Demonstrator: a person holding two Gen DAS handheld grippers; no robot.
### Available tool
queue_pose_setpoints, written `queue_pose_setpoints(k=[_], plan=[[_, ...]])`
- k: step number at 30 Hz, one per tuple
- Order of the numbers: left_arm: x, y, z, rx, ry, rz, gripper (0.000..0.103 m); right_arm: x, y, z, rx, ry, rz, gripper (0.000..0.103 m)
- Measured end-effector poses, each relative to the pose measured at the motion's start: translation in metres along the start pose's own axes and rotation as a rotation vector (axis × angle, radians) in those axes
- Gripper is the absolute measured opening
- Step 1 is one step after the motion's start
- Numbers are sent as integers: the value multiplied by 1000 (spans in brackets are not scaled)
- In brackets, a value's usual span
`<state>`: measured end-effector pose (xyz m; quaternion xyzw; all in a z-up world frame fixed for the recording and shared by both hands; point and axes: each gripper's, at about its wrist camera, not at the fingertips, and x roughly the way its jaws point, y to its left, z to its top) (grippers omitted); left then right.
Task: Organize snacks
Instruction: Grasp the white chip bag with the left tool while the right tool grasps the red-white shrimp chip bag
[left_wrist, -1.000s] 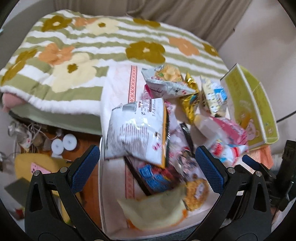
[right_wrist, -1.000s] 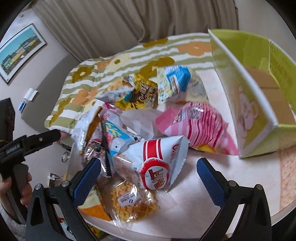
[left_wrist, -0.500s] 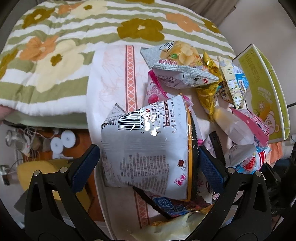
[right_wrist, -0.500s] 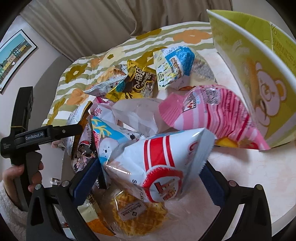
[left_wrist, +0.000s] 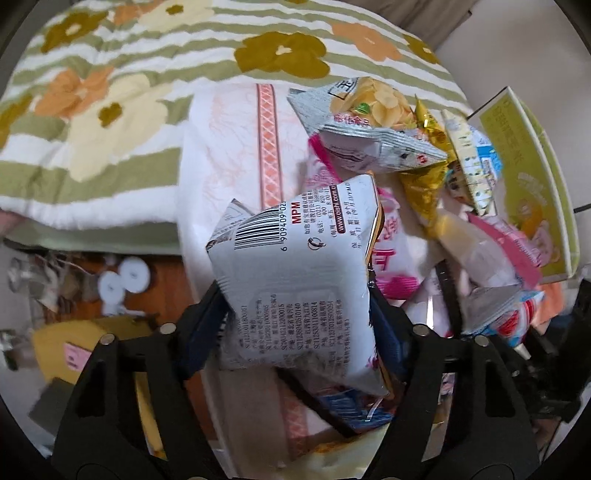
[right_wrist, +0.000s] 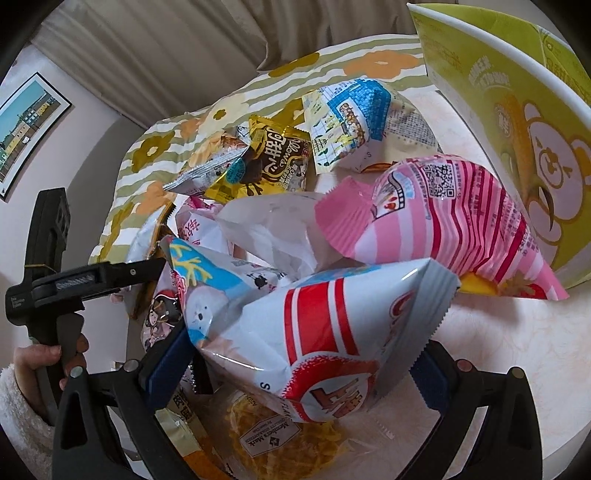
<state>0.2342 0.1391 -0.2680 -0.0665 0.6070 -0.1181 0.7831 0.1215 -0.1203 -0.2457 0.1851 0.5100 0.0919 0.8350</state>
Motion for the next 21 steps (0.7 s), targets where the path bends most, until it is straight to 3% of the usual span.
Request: queue_pose_setpoints(k=[7, 21], plan=[[-12, 11, -1, -39, -29, -46, 65, -3, 5, 0, -19, -5, 4, 78], [-74, -10, -12, -13, -162, -53, 65, -51, 23, -1, -66, -66, -20, 72]])
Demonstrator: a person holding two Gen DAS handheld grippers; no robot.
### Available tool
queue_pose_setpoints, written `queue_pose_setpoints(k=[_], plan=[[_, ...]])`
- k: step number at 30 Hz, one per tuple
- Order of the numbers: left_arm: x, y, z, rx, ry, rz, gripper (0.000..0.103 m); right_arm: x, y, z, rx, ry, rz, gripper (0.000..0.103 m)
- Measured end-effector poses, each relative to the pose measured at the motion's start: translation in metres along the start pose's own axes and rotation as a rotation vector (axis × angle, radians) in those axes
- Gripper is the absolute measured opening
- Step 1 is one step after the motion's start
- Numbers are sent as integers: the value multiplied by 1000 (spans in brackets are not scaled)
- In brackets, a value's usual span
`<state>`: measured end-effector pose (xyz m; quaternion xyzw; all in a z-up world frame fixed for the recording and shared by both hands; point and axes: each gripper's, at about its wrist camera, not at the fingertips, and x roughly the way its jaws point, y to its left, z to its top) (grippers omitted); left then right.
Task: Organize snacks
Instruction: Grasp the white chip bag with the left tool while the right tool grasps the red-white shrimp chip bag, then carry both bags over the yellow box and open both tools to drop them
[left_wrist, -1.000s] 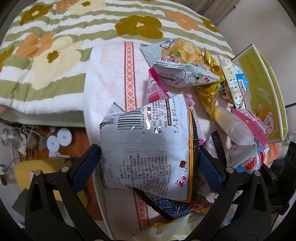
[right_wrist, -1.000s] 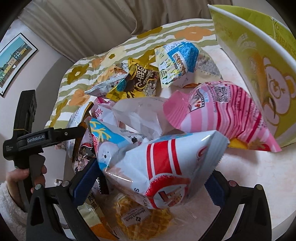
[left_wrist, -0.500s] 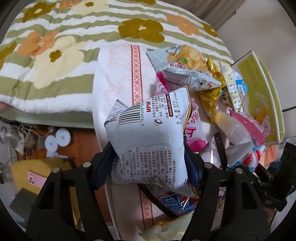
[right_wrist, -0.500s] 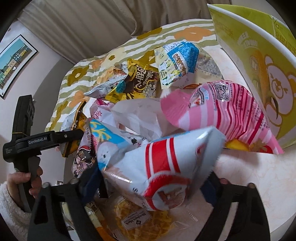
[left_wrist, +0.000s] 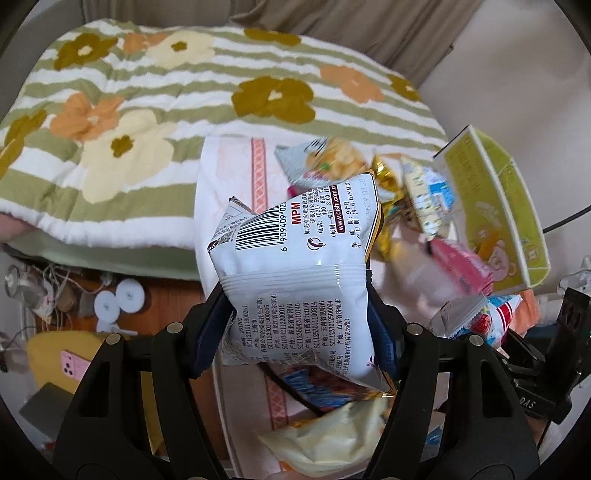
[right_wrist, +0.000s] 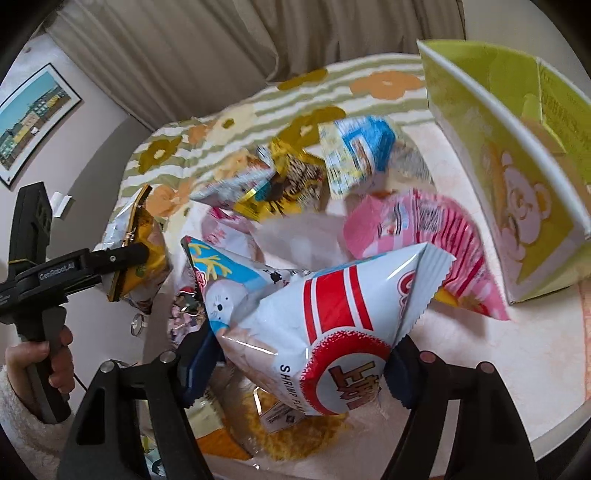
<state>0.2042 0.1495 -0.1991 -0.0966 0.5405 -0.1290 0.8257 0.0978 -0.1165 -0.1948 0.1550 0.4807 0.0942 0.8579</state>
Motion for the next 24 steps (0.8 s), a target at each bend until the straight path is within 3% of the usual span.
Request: queue_pose_setpoints(k=[11, 16, 24], plan=[[-44, -65, 7, 24, -122, 5, 65, -76, -13, 25, -89, -144, 41, 72], [-52, -119, 7, 14, -181, 10, 65, -110, -55, 45, -136, -194, 43, 72], [-33, -244, 16, 45, -239, -51, 65, -159, -139, 83, -156, -230, 7, 72]])
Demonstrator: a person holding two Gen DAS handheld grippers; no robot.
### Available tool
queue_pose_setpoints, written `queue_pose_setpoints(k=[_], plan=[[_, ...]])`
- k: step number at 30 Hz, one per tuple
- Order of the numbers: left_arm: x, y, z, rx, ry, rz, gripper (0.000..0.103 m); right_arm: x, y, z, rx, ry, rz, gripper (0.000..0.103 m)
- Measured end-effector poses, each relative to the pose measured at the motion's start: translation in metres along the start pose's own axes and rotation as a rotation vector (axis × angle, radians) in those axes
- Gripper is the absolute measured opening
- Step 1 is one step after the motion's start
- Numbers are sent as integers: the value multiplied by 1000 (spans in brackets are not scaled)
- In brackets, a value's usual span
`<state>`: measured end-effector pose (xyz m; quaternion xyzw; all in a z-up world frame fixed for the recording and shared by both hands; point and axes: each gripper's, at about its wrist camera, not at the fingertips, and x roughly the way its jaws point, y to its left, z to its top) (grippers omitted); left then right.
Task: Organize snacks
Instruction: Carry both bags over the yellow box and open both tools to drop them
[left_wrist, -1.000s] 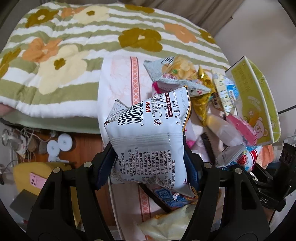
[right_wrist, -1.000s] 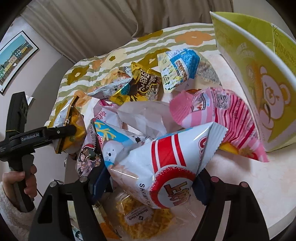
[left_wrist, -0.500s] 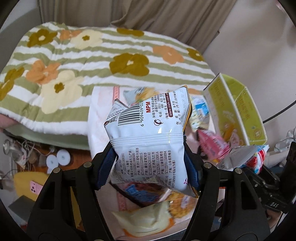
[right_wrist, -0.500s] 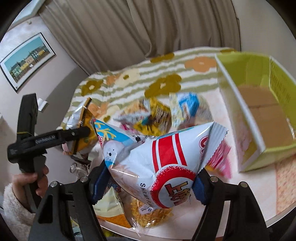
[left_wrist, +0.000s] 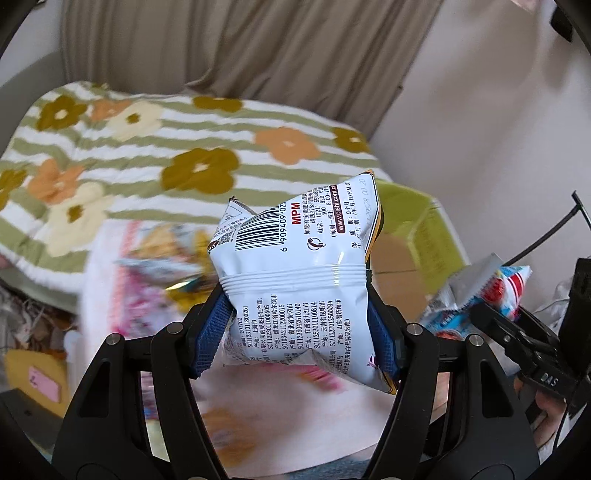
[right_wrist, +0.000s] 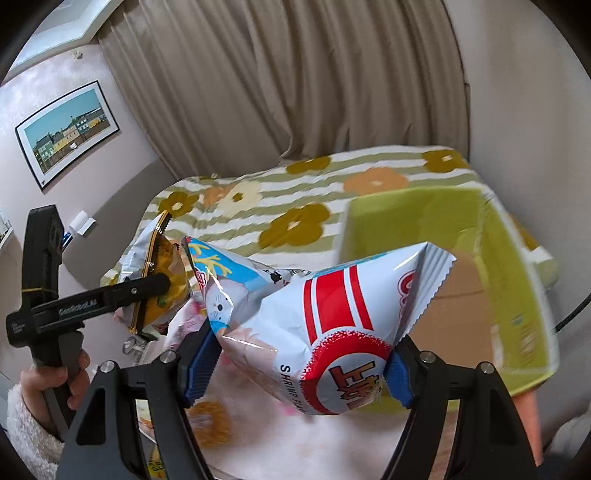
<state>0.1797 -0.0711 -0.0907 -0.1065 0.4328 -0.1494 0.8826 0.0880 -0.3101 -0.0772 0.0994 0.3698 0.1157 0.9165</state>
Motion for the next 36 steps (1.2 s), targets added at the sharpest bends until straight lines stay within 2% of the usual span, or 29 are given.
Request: queue_pose_setpoints(k=[5, 10, 16, 17, 19, 21, 22, 26, 29, 36], plan=[[35, -69, 6, 19, 27, -41, 65, -13, -60, 16, 11, 20, -53, 72], [75, -118, 6, 48, 106, -55, 65, -13, -109, 22, 67, 52, -84, 72], [115, -151, 3, 148, 186, -24, 67, -8, -131, 21, 130, 58, -110, 72], [120, -156, 3, 166, 192, -23, 70, -8, -134, 22, 137, 59, -112, 72], [125, -162, 2, 196, 203, -30, 77, -7, -139, 22, 153, 64, -123, 72], [126, -167, -1, 216, 214, -27, 100, -9, -143, 24, 164, 59, -131, 72], [126, -169, -1, 229, 215, -21, 103, -9, -146, 25, 168, 57, -133, 72], [129, -171, -5, 281, 243, 11, 103, -7, -148, 25, 177, 58, -148, 72], [126, -163, -7, 267, 256, -18, 102, -3, -147, 23, 186, 72, -151, 72], [119, -146, -8, 241, 244, -26, 102, 9, -145, 30, 177, 109, -158, 72]])
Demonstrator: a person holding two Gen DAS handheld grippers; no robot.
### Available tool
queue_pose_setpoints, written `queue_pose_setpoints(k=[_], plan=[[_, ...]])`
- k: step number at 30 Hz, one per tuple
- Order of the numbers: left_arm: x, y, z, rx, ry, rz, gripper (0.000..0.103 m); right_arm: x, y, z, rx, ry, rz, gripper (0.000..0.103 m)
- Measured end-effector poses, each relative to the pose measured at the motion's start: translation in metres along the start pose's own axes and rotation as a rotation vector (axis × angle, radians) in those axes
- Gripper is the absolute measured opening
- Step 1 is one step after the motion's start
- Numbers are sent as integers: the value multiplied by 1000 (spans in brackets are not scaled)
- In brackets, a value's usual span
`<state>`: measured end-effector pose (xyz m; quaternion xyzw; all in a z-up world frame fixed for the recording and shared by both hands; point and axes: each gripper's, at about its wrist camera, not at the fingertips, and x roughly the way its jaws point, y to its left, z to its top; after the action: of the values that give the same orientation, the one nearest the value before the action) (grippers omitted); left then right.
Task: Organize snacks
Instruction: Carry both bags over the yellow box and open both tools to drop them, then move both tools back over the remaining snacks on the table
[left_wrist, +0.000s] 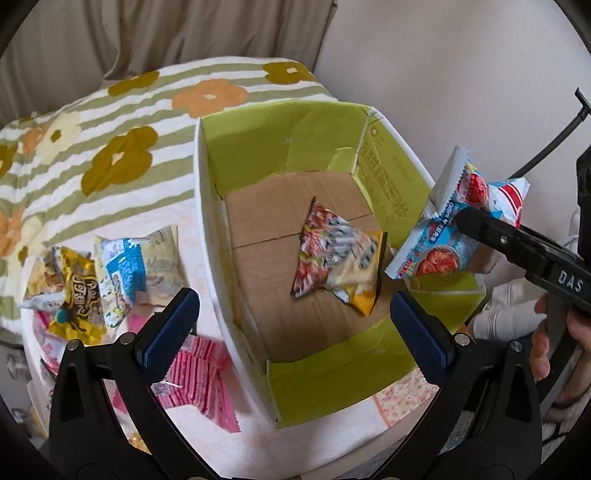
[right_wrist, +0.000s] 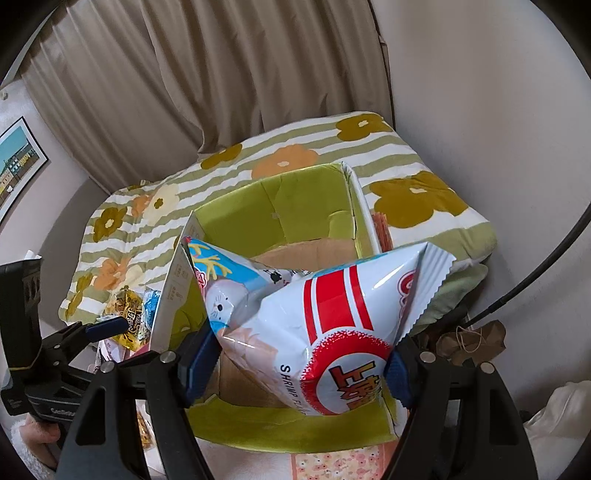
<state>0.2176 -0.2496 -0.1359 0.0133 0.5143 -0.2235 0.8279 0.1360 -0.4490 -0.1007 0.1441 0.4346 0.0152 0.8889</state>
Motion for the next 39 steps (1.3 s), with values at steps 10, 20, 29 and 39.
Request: queue_pose_setpoints(k=[10, 20, 29, 39], plan=[[-6, 16, -1, -50, -24, 20, 102, 31, 21, 29, -53, 50, 35, 76], [-15, 29, -8, -111, -45, 31, 102, 9, 23, 5, -95, -39, 53, 101], [-43, 16, -22, -129, -112, 48, 102, -25, 24, -13, -138, -46, 94, 101], [-98, 22, -66, -215, -180, 169, 103, -43, 55, -26, -229, -61, 241, 101]])
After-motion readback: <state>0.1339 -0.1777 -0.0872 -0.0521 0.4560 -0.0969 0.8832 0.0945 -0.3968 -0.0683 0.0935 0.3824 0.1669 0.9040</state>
